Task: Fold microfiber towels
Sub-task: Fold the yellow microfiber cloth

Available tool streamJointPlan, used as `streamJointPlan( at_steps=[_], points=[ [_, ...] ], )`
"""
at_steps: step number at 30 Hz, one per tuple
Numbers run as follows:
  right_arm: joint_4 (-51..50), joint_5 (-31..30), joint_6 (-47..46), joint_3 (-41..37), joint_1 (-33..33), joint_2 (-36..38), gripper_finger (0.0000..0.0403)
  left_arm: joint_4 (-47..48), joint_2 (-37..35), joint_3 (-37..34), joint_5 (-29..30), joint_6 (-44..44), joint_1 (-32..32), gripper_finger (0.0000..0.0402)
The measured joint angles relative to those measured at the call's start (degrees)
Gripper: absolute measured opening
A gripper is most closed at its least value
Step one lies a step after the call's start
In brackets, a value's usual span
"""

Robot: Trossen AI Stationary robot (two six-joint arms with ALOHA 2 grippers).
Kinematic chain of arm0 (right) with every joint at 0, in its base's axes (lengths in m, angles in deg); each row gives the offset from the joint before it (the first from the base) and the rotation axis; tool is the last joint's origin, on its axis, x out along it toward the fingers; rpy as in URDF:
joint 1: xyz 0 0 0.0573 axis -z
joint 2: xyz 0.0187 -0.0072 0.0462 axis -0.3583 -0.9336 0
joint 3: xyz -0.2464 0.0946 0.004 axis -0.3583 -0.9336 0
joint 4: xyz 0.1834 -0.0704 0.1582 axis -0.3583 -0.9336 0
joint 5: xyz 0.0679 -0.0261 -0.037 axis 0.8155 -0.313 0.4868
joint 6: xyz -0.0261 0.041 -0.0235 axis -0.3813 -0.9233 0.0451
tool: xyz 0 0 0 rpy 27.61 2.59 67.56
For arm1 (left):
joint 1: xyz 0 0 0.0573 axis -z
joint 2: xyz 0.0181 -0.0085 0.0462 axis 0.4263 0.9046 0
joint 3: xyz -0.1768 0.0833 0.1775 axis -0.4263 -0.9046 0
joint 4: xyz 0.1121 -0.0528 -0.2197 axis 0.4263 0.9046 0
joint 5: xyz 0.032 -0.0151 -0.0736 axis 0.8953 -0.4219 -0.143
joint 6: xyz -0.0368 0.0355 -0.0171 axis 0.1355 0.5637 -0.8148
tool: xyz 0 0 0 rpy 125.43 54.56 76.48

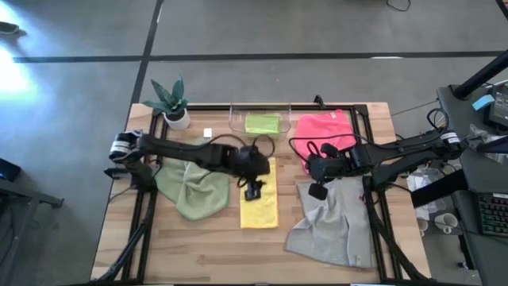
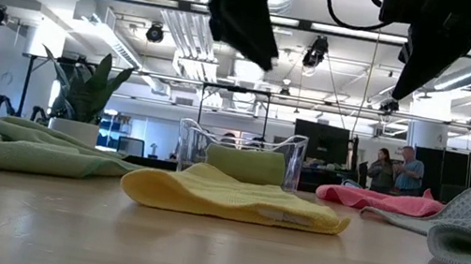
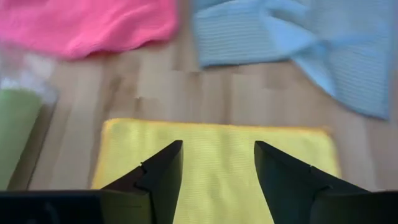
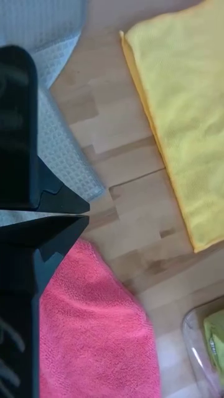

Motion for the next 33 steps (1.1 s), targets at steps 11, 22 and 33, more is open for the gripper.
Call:
streamJointPlan(
  at_steps=[11, 22, 33],
  points=[
    [5.5, 7.5, 1.0, 0.0, -1.2, -0.1, 0.0011, 8.3, -0.8, -0.8, 7.1, -3.2, 14.8, 0.0182],
    [19.0, 10.4, 1.3, 0.0, -10.6, -3.3, 0.01, 7.3, 0.9, -5.4, 7.5, -9.5, 24.8, 0.0182],
    [30.3, 8.3, 13.3, 0.9, -15.8, -14.0, 0.0187, 3.4, 5.2, -8.1, 10.5, -10.7, 25.9, 0.0182]
  ],
)
